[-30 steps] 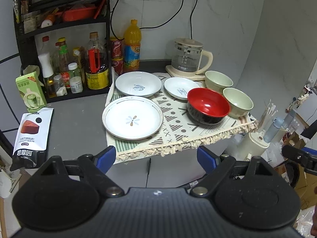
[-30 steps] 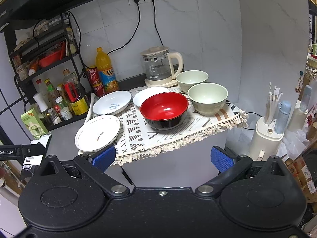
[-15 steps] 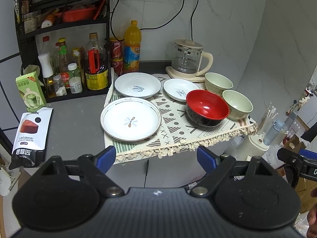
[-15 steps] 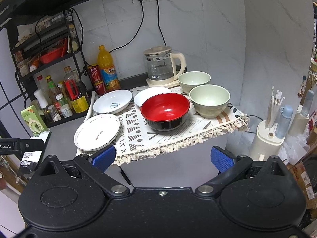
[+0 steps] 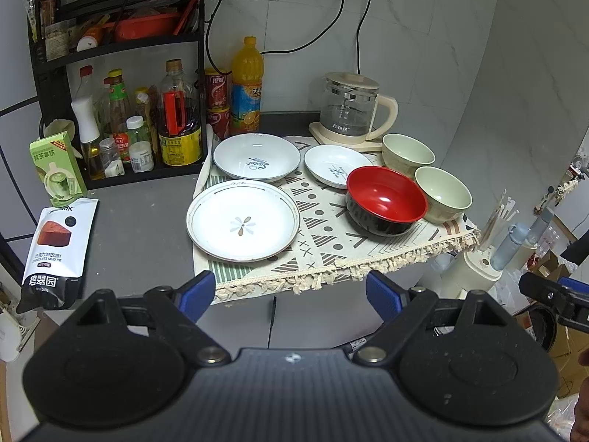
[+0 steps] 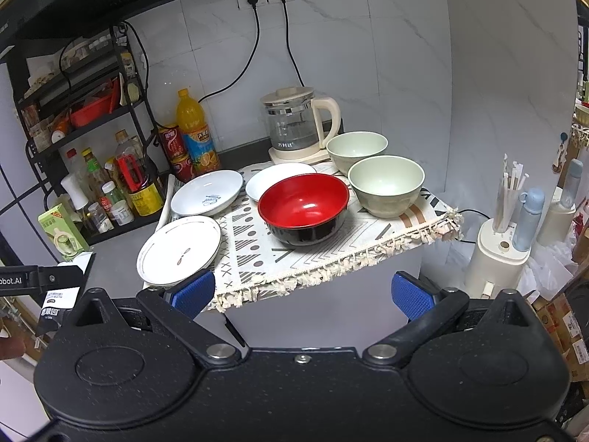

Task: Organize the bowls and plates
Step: 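Move both grippers toward the bowls on the patterned mat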

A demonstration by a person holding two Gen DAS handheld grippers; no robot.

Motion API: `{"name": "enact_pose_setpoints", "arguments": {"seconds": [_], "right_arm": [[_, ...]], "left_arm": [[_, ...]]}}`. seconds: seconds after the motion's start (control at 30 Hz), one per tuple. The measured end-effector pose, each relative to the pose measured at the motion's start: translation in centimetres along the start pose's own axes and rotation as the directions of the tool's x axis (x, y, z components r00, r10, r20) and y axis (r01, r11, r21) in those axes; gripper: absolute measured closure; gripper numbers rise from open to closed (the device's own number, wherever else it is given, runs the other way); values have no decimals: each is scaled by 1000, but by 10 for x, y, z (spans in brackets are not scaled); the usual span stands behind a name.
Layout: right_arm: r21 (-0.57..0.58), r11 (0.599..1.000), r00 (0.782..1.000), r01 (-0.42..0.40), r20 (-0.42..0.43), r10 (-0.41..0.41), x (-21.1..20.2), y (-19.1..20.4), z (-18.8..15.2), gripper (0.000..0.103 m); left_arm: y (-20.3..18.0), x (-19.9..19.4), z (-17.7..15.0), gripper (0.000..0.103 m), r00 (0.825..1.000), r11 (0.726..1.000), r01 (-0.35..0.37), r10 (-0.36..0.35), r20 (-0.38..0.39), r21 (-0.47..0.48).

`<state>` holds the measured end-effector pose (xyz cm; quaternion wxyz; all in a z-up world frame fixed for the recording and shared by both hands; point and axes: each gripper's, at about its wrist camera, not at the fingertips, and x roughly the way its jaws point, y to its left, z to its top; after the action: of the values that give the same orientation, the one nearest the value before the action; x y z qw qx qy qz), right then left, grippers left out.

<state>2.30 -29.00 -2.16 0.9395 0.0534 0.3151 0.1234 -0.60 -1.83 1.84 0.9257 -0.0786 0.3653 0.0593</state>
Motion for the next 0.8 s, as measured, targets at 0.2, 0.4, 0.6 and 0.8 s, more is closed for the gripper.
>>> {"name": "enact_pose_setpoints", "arguments": {"seconds": [0.2,0.4,0.6,0.8], "right_arm": [[0,1000,1000,-2,-4,2,1,0,0,0],[-11,1000,1000,-5,-3,5,3,-2,0,0],[-8,1000,1000,-11,-3,11,5,-3,1,0],[-12,1000,1000,-12,2,12,7,-4,0,0]], "left_arm": [[0,3,0,16,1000,1000,-3,3,-3,-6],[-2,5,1,16,1000,1000,-4,4,0,-17],[-1,4,1,16,1000,1000,-12,12,3,-24],[-2,11,4,16,1000,999,-11,11,3,-31]]}}
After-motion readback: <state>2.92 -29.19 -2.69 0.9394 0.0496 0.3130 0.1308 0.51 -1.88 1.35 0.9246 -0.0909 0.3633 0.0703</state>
